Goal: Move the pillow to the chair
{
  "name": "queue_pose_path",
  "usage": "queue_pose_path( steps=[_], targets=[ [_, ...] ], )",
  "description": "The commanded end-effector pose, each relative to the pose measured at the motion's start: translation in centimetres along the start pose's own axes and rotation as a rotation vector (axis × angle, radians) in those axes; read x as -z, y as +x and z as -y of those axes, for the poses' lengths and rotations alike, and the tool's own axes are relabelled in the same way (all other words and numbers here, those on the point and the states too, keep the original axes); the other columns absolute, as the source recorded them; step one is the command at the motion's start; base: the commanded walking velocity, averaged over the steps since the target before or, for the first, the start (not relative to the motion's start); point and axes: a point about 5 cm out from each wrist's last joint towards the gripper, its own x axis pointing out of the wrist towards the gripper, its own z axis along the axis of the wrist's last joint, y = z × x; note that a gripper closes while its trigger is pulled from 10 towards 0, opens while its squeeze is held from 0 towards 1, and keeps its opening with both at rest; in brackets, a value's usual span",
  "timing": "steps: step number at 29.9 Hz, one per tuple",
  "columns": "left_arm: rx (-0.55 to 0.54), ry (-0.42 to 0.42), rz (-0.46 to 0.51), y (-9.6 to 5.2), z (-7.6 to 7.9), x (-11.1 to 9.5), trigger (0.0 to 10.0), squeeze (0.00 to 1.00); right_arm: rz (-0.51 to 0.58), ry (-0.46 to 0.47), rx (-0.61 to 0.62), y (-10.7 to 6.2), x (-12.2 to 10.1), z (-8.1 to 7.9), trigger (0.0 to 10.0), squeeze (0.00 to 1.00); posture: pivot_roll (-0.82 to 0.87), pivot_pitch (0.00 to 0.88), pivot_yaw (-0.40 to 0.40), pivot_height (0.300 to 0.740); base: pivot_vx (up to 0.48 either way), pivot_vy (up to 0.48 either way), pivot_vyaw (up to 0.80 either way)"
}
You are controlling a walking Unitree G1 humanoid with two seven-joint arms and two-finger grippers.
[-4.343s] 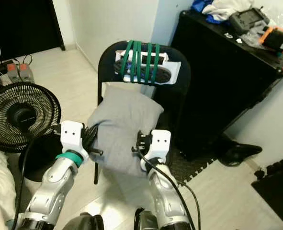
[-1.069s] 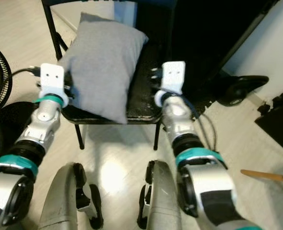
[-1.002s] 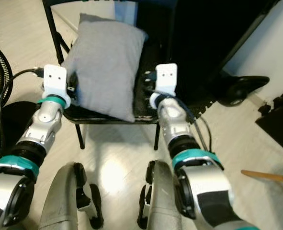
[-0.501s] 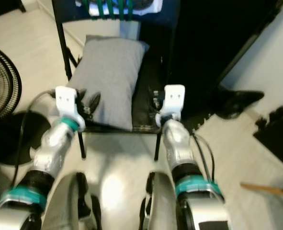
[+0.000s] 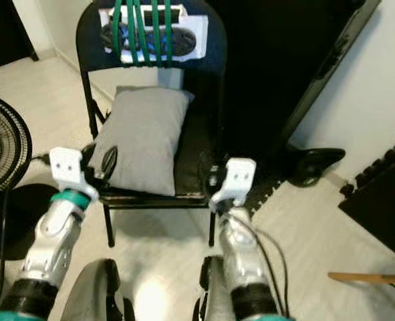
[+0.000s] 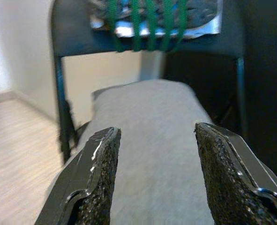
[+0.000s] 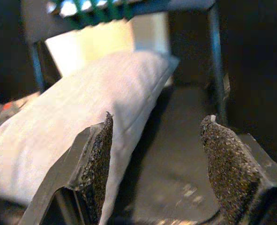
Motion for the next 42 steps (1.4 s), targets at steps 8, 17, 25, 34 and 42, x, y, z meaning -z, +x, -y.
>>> queue_pose_path(
  steps=[8, 17, 25, 34, 42],
  targets=[
    [-0.041, -0.032, -0.087, -1.6, 1.1, 1.5, 10.0, 0.0, -0.054, -0.032, 0.021, -1.3, 0.7, 0.1, 10.0, 0.0, -0.01, 0.04, 0.011, 0.639, 0.0, 0.0, 0.0],
    [-0.015, -0.05, -0.09, -1.8, 2.5, 1.2, 10.0, 0.0, -0.08, -0.011, 0.041, -1.7, 0.8, 0.4, 10.0, 0.0, -0.01, 0.053, 0.022, 0.669, 0.0, 0.0, 0.0],
    [-0.044, -0.062, -0.103, -2.0, 2.4, 1.2, 10.0, 0.0, -0.106, 0.041, 0.04, -2.1, 1.0, 0.0, 10.0, 0.0, 0.0, 0.057, 0.019, 0.699, 0.0, 0.0, 0.0],
    [-0.044, -0.052, -0.122, -2.4, 2.4, 1.1, 10.0, 0.0, -0.121, 0.041, 0.044, -2.2, 0.9, 0.0, 10.0, 0.0, 0.0, 0.06, 0.02, 0.734, 0.0, 0.0, 0.0],
    [-0.056, -0.059, -0.125, -2.6, 2.2, 1.0, 10.0, 0.0, -0.127, 0.029, 0.049, -2.2, 0.9, 0.1, 10.0, 0.0, 0.0, 0.061, 0.019, 0.74, 0.0, 0.0, 0.0]
  ],
)
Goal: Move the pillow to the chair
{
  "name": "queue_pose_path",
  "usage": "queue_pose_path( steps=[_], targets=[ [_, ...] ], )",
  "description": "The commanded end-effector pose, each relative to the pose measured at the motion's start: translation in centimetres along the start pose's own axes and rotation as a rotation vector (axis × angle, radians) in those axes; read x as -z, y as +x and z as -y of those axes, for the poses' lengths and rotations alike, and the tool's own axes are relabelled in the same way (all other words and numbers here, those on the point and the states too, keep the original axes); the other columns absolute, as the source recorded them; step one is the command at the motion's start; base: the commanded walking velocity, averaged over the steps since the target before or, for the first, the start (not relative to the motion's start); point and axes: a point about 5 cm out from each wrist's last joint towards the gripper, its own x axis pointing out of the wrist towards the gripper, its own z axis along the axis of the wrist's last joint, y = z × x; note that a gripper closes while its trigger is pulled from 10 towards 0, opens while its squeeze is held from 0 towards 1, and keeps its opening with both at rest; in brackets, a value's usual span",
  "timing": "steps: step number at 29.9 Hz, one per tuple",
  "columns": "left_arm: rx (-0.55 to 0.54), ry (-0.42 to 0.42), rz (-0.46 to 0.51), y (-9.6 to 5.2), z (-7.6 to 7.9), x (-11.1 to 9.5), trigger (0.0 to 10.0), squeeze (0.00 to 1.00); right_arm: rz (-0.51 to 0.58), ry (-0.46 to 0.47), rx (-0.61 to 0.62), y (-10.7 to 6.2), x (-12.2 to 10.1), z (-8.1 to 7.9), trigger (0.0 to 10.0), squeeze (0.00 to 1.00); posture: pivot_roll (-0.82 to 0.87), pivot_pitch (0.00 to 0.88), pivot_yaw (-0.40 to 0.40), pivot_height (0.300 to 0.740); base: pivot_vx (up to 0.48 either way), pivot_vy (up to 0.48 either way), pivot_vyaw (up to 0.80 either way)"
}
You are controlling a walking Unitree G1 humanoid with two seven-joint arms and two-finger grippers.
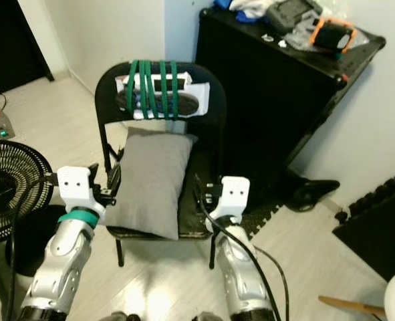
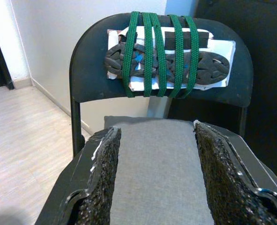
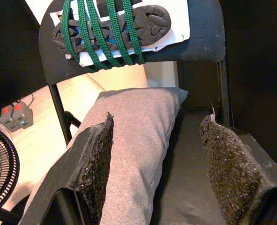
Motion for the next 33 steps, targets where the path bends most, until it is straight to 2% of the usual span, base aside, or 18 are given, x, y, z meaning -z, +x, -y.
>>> queue_pose_path(
  steps=[1, 9, 13, 14, 15, 20, 23, 25, 33],
  targets=[
    [-0.012, -0.008, -0.034, -0.5, -0.2, 0.7, 10.0, 0.0, -0.032, -0.001, 0.015, -0.4, 0.7, 0.2, 10.0, 0.0, 0.0, 0.061, 0.019, 0.74, 0.0, 0.0, 0.0],
    [-0.031, -0.071, -0.118, -1.2, -0.5, 1.7, 10.0, 0.0, -0.095, 0.018, 0.049, -0.7, 1.9, 0.4, 10.0, 0.0, 0.01, 0.059, 0.015, 0.74, 0.0, 0.0, 0.0],
    [-0.012, -0.029, -0.131, -1.4, -0.3, 2.0, 10.0, 0.0, -0.124, 0.033, 0.057, -0.9, 2.5, 0.5, 10.0, 0.0, 0.01, 0.057, 0.015, 0.74, 0.0, 0.0, 0.0],
    [-0.006, -0.018, -0.133, -1.4, -0.2, 2.1, 10.0, 0.0, -0.138, 0.023, 0.056, -1.0, 2.8, 0.6, 10.0, 0.0, 0.01, 0.057, 0.015, 0.74, 0.0, 0.0, 0.0],
    [-0.002, -0.005, -0.136, -1.4, -0.2, 2.2, 10.0, 0.0, -0.139, -0.029, 0.063, -1.1, 2.9, 0.7, 10.0, 0.0, 0.01, 0.054, 0.016, 0.74, 0.0, 0.0, 0.0],
    [-0.004, 0.007, -0.134, -1.4, -0.2, 2.2, 10.0, 0.0, -0.132, -0.078, 0.071, -1.3, 3.1, 0.8, 10.0, 0.0, 0.01, 0.05, 0.015, 0.74, 0.0, 0.0, 0.0],
    [-0.011, 0.01, -0.131, -1.4, -0.3, 2.1, 10.0, 0.0, -0.126, -0.165, 0.056, -1.2, 3.0, 0.6, 10.0, 0.0, 0.0, 0.048, 0.015, 0.74, 0.0, 0.0, 0.0],
    [-0.012, 0.01, -0.133, -1.4, -0.3, 2.1, 10.0, 0.0, -0.129, -0.19, 0.048, -1.1, 3.0, 0.5, 10.0, 0.0, 0.0, 0.048, 0.014, 0.74, 0.0, 0.0, 0.0],
    [-0.012, 0.011, -0.137, -1.4, -0.3, 2.0, 10.0, 0.0, -0.123, -0.182, 0.014, -1.1, 3.0, 0.2, 10.0, 0.0, 0.0, 0.051, 0.015, 0.74, 0.0, 0.0, 0.0]
  ],
)
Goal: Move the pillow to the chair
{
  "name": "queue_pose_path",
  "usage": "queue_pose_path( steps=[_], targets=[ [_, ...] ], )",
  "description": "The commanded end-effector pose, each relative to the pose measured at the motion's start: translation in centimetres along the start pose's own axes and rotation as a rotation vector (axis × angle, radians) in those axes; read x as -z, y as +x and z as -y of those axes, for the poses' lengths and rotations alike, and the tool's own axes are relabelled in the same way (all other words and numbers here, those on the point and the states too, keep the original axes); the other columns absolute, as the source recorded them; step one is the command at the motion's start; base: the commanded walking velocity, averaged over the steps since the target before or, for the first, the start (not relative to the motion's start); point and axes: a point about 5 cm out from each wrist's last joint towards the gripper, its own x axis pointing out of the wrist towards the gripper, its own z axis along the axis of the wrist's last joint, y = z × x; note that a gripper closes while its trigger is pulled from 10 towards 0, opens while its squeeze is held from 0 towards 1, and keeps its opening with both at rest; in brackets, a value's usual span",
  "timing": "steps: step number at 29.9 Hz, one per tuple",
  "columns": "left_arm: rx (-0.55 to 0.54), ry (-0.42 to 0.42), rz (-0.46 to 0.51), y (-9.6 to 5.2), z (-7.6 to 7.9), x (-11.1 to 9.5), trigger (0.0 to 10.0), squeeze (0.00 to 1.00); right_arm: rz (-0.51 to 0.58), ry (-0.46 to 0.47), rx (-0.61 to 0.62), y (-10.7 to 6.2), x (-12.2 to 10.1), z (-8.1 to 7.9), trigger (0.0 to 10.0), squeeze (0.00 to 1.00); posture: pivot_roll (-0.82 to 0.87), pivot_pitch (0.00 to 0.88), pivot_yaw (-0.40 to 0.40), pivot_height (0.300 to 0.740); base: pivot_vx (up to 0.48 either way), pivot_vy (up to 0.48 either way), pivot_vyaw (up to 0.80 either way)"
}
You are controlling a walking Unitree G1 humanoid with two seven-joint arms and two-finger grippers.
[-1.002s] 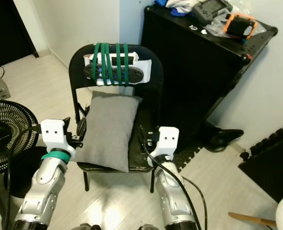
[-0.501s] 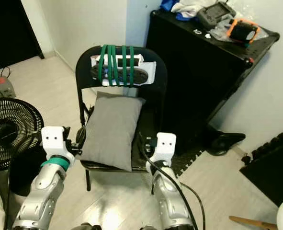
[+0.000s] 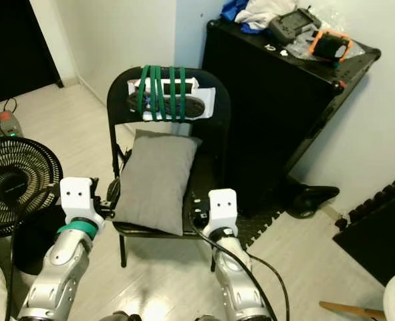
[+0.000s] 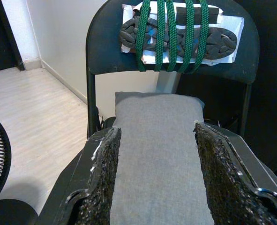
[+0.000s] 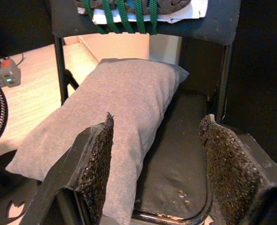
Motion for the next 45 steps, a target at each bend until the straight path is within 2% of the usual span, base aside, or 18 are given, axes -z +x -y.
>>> queue_pose_path(
  steps=[1, 6, 39, 45],
  targets=[
    [-0.002, 0.009, -0.013, -0.31, 0.0, 0.24, 10.0, 0.0, -0.004, -0.002, 0.01, -0.16, 0.33, 0.17, 10.0, 0.0, 0.0, 0.052, 0.015, 0.74, 0.0, 0.0, 0.8],
    [-0.014, 0.013, -0.015, -0.26, -0.25, 0.24, 10.0, 0.0, 0.016, -0.009, 0.041, 0.08, -0.03, 0.66, 10.0, 0.0, 0.01, 0.059, 0.014, 0.74, 0.0, 0.0, 0.8],
    [-0.017, 0.018, -0.018, -0.26, -0.19, 0.04, 10.0, 0.0, 0.021, 0.0, 0.068, 0.49, -0.17, 0.67, 10.0, 0.0, 0.02, 0.074, 0.018, 0.74, 0.0, 0.0, 0.79],
    [-0.02, -0.003, -0.039, -0.4, -0.26, 0.25, 10.0, 0.0, 0.018, 0.005, 0.072, 0.49, -0.06, 0.68, 10.0, 0.0, 0.02, 0.075, 0.022, 0.74, 0.0, 0.0, 0.79]
  ],
)
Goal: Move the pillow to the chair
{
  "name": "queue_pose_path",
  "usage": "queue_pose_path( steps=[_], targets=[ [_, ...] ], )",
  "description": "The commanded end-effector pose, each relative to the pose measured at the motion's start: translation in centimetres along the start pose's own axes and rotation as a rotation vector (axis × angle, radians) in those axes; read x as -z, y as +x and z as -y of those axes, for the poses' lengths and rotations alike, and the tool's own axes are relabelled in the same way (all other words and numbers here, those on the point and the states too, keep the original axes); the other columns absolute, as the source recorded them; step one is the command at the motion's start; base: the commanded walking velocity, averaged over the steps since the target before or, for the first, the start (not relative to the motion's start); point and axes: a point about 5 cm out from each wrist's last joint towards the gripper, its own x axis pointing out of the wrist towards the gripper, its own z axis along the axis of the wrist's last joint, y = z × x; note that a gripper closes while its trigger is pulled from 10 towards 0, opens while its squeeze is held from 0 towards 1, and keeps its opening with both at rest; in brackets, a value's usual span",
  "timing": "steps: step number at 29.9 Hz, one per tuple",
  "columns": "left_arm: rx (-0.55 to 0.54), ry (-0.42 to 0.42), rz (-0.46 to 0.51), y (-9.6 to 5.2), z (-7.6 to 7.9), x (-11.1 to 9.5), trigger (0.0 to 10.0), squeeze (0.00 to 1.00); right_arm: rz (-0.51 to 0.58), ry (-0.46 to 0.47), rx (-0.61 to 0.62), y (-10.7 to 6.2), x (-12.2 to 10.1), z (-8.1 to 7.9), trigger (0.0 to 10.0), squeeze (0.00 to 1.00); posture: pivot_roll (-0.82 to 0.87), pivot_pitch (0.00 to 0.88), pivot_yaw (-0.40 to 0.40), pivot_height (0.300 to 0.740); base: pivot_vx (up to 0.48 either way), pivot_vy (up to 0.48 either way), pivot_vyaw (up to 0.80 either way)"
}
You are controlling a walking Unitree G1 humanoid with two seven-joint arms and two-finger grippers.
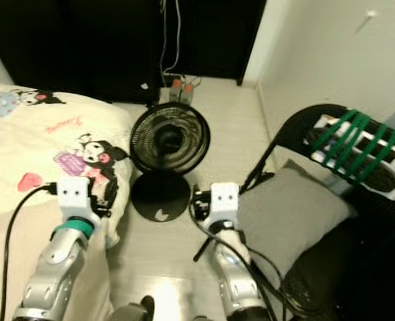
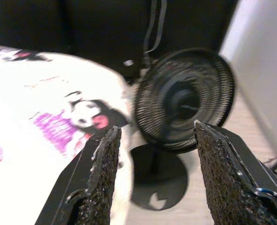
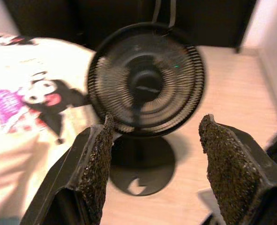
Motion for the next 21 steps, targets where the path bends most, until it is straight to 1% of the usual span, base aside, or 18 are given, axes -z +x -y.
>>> queue_pose_path(
  steps=[1, 2, 3, 4, 5, 6, 7, 8, 10, 11, 12, 16, 21],
  targets=[
    [0.004, -0.004, -0.03, -0.2, 0.1, 0.5, 10.0, 0.0, -0.022, 0.004, 0.015, -0.3, 0.7, 0.3, 10.0, 0.0, 0.02, 0.075, 0.022, 0.74, 0.0, 0.0, 0.79],
    [0.006, -0.025, -0.057, -0.3, 0.1, 0.7, 10.0, 0.0, -0.022, 0.004, 0.015, -0.3, 0.7, 0.3, 10.0, 0.0, 0.02, 0.074, 0.022, 0.74, 0.0, 0.0, 0.79],
    [0.006, -0.025, -0.057, -0.3, 0.1, 0.7, 10.0, 0.0, -0.022, 0.004, 0.015, -0.3, 0.7, 0.3, 10.0, 0.0, 0.02, 0.074, 0.022, 0.74, 0.0, 0.0, 0.79],
    [0.007, -0.066, -0.11, -0.3, 0.1, 1.3, 10.0, 0.0, -0.023, 0.005, 0.015, -0.2, 0.7, 0.3, 10.0, 0.0, 0.02, 0.074, 0.023, 0.74, 0.0, 0.0, 0.79],
    [0.007, -0.066, -0.11, -0.3, 0.1, 1.3, 10.0, 0.0, -0.023, 0.005, 0.015, -0.2, 0.7, 0.3, 10.0, 0.0, 0.02, 0.074, 0.023, 0.74, 0.0, 0.0, 0.79],
    [0.007, -0.067, -0.193, -0.6, 0.1, 2.4, 10.0, 0.0, -0.024, 0.007, 0.014, -0.2, 0.8, 0.2, 10.0, 0.0, 0.02, 0.076, 0.023, 0.74, 0.0, 0.0, 0.79],
    [0.008, -0.061, -0.209, -0.7, 0.1, 2.7, 10.0, 0.0, -0.025, 0.008, 0.014, -0.2, 0.8, 0.2, 10.0, 0.0, 0.02, 0.076, 0.023, 0.74, 0.0, 0.0, 0.79],
    [0.008, -0.061, -0.209, -0.7, 0.1, 2.7, 10.0, 0.0, -0.025, 0.008, 0.014, -0.2, 0.8, 0.2, 10.0, 0.0, 0.02, 0.076, 0.023, 0.74, 0.0, 0.0, 0.79],
    [-0.016, -0.023, -0.184, -0.7, -0.2, 2.6, 10.0, 0.0, -0.028, 0.008, 0.013, -0.2, 0.8, 0.2, 10.0, 0.0, 0.02, 0.076, 0.023, 0.74, 0.0, 0.0, 0.79],
    [-0.016, -0.023, -0.184, -0.7, -0.2, 2.6, 10.0, 0.0, -0.028, 0.008, 0.013, -0.2, 0.8, 0.2, 10.0, 0.0, 0.02, 0.076, 0.023, 0.74, 0.0, 0.0, 0.79],
    [-0.033, 0.002, -0.172, -0.6, -0.4, 2.6, 10.0, 0.0, -0.031, 0.009, 0.013, -0.2, 0.9, 0.2, 10.0, 0.0, 0.02, 0.079, 0.021, 0.74, 0.0, 0.0, 0.79],
    [-0.048, 0.023, -0.155, -0.5, -0.6, 2.5, 10.0, 0.0, -0.035, 0.011, 0.013, -0.1, 1.0, 0.2, 10.0, 0.0, 0.03, 0.08, 0.022, 0.74, 0.0, 0.0, 0.79],
    [-0.053, 0.03, -0.15, -0.5, -0.7, 2.3, 10.0, 0.0, -0.036, 0.015, 0.013, 0.0, 0.9, 0.2, 10.0, 0.0, 0.03, 0.079, 0.023, 0.74, 0.0, 0.0, 0.79]
  ],
)
